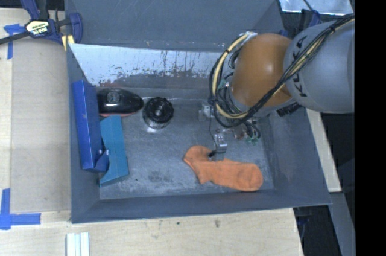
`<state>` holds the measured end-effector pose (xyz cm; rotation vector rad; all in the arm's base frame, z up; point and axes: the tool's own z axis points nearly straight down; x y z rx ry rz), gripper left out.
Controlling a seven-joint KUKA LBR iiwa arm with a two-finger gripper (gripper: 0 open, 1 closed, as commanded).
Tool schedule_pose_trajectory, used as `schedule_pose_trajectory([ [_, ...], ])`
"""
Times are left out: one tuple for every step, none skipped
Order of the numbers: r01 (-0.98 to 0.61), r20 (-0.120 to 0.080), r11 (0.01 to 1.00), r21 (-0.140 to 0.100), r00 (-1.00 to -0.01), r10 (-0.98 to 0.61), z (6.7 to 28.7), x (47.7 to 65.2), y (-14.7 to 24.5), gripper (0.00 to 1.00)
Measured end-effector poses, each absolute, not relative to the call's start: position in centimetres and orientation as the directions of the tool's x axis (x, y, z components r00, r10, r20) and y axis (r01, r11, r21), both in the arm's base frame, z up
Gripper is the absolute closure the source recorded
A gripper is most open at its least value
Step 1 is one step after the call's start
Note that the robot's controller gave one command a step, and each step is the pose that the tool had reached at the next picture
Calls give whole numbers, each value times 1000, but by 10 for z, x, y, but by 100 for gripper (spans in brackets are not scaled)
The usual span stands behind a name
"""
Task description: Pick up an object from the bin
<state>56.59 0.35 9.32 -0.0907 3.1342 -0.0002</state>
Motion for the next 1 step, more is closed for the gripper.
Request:
schedule_pose_trajectory([
  [-143, -7, 990, -2, -990, -143, 87, 555, 6, 0],
])
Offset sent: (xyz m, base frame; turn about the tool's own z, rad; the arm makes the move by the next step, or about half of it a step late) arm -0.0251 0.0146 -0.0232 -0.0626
